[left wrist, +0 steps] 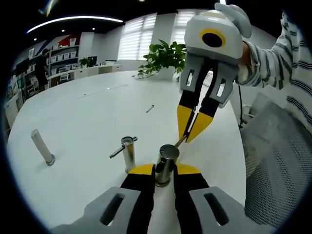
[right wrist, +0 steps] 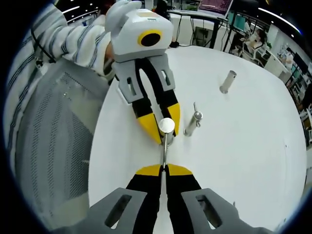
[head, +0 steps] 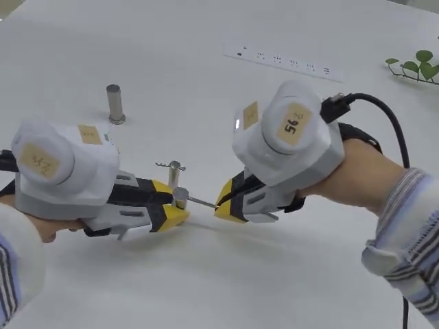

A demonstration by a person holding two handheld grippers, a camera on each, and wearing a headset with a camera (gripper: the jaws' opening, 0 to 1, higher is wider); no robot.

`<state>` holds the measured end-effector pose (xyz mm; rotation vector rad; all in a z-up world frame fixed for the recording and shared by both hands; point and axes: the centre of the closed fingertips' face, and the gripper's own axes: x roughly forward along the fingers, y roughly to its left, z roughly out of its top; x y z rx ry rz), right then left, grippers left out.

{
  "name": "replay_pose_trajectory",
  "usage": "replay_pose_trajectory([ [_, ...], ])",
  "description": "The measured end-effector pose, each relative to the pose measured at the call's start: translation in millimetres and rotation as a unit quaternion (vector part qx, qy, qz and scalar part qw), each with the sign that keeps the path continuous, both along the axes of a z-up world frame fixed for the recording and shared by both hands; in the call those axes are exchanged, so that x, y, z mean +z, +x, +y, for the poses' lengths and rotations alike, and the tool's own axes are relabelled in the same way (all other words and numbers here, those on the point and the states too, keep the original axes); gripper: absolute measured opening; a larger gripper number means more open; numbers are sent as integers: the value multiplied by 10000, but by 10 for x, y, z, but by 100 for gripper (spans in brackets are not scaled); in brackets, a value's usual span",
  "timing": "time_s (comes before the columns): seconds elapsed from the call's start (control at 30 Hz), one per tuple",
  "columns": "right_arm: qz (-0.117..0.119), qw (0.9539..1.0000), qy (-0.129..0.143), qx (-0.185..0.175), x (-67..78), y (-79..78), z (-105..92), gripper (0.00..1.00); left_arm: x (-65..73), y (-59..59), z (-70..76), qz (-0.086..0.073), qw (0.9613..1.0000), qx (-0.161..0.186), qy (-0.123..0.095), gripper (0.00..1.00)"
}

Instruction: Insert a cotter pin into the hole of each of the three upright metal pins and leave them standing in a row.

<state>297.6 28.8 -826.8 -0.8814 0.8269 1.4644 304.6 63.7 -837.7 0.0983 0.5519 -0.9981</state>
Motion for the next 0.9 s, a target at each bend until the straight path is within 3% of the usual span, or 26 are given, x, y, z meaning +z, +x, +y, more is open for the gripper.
replay_pose_trajectory([
  [0.2, -49, 9999, 117, -37, 76, 16, 9, 4, 2, 3, -4, 7, 10000, 12, -16, 13],
  [0.5, -37, 9997, 213, -90, 17, 1, 90, 4, 2, 5, -21, -33, 10000, -7, -14, 13],
  [0.9, 26, 9985, 454, -299, 17, 36, 261, 4, -3, 22, -37, 88, 9999, 44, -93, 13],
])
